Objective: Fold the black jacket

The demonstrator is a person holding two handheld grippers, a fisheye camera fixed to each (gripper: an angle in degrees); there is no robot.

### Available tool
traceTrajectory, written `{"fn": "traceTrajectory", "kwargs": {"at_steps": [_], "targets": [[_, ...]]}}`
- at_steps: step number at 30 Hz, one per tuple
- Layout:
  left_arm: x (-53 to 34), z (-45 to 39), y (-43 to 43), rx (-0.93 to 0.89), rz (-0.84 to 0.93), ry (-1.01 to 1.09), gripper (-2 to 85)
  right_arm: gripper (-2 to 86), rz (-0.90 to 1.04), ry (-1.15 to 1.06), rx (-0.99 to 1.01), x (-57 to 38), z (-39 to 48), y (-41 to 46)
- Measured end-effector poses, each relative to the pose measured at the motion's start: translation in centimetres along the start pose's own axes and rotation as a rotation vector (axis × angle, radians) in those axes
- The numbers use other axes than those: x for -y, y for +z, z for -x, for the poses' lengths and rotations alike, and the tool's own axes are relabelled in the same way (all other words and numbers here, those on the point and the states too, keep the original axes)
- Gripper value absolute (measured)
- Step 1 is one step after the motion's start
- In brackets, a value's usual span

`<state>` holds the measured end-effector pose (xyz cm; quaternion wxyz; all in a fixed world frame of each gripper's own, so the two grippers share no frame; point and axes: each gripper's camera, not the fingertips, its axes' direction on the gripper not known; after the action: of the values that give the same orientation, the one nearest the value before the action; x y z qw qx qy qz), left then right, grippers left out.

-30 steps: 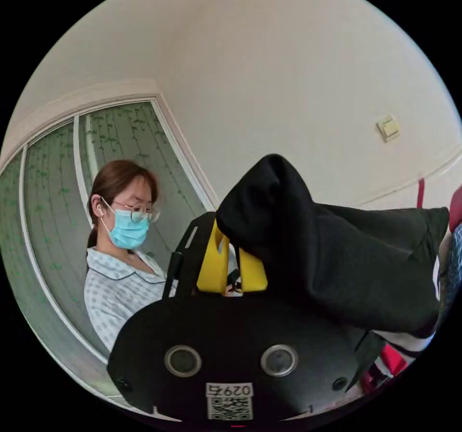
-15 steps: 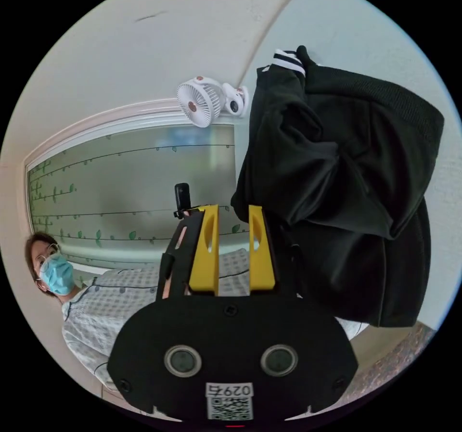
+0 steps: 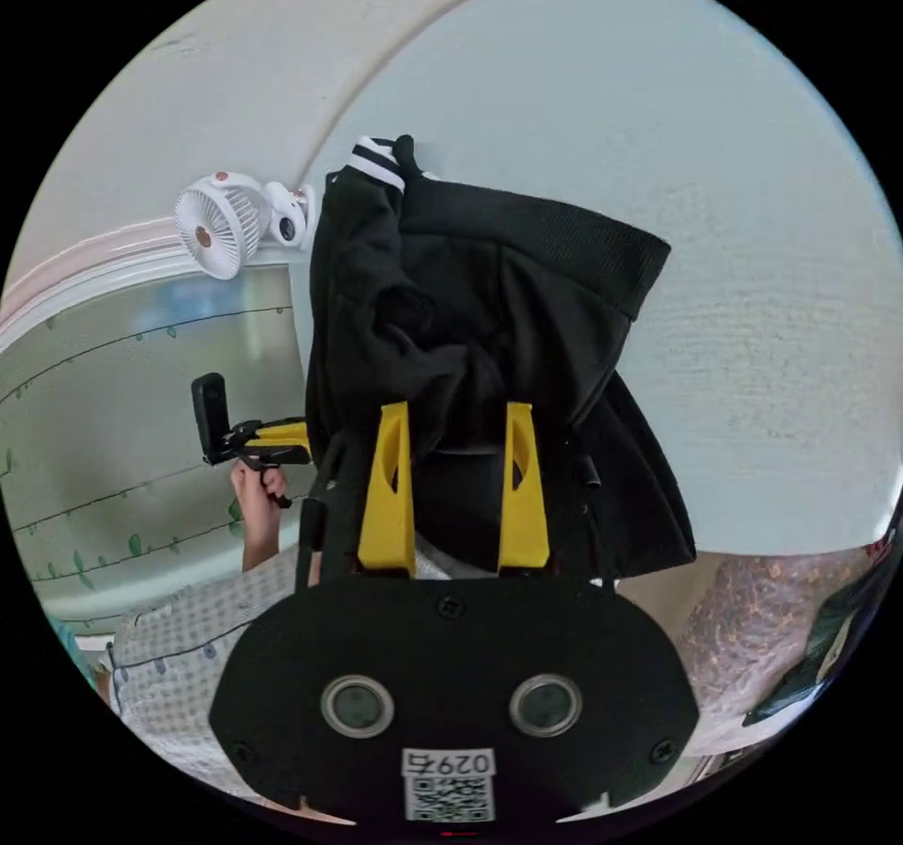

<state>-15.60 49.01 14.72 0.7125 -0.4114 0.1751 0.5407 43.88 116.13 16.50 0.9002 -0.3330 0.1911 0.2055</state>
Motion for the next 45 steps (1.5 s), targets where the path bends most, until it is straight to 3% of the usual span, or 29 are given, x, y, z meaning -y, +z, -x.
{"fn": "traceTrajectory", "kwargs": {"at_steps": [2, 7, 10, 15, 17, 19, 21, 24, 28, 32, 36, 39, 42, 45], "targets": [[1.3, -0.2, 0.4, 0.014, 0.045, 0.025, 6.8, 3.1, -0.093, -0.037, 0.035, 1.4, 1.8, 0.3], [5.9, -1.0, 2.0, -0.065, 0.053, 0.070, 4.6, 1.1, -0.419, -0.133, 0.304, 4.5, 5.0, -6.6], [9.6, -4.2, 1.4, -0.208, 0.015, 0.209, 0.4, 0.8, -0.487, -0.340, 0.207, 6.3, 12.0, -10.3], [7.8, -7.2, -6.7, 0.020, -0.252, 0.236, -0.8, 0.9, -0.443, -0.605, 0.029, 6.4, 22.8, -7.0], [6.1, -4.8, -9.5, -0.005, -0.323, 0.161, -0.9, 1.1, -0.231, -0.612, -0.096, 8.6, 24.4, 0.3], [4.7, -2.4, -10.6, -0.106, -0.369, 0.106, -0.9, 1.7, 0.071, -0.604, -0.110, 10.7, 23.8, 7.0], [3.3, -0.3, -11.1, -0.180, -0.393, 0.061, -0.9, 2.0, 0.174, -0.589, 0.008, 11.0, 22.4, 10.5], [0.8, 1.3, -11.5, -0.146, -0.409, -0.021, -0.8, 3.4, 0.167, -0.495, 0.059, 11.1, 18.7, 11.4], [0.4, 0.5, -11.3, -0.078, -0.379, -0.028, 0.5, 12.2, 0.039, -0.230, 0.018, 13.2, 10.9, 7.4], [3.9, -2.6, -9.4, 0.048, -0.285, 0.006, 11.1, 16.4, -0.145, -0.047, -0.005, 15.3, 5.3, 3.4], [8.5, -5.8, -6.6, 0.161, -0.163, 0.060, 15.4, 17.6, -0.227, 0.117, -0.026, 17.9, 0.9, 3.6], [12.4, -8.1, -4.7, 0.295, -0.083, 0.085, 17.8, 16.2, -0.171, 0.179, 0.081, 20.9, -1.9, 6.7], [15.9, -9.6, -3.0, 0.384, -0.015, 0.088, 18.0, 9.9, -0.070, 0.196, -0.013, 23.1, -2.0, 10.3], [18.5, -10.4, -2.0, 0.459, 0.047, 0.067, 14.4, 2.7, -0.071, -0.008, -0.064, 22.7, 1.3, 10.7]]}}
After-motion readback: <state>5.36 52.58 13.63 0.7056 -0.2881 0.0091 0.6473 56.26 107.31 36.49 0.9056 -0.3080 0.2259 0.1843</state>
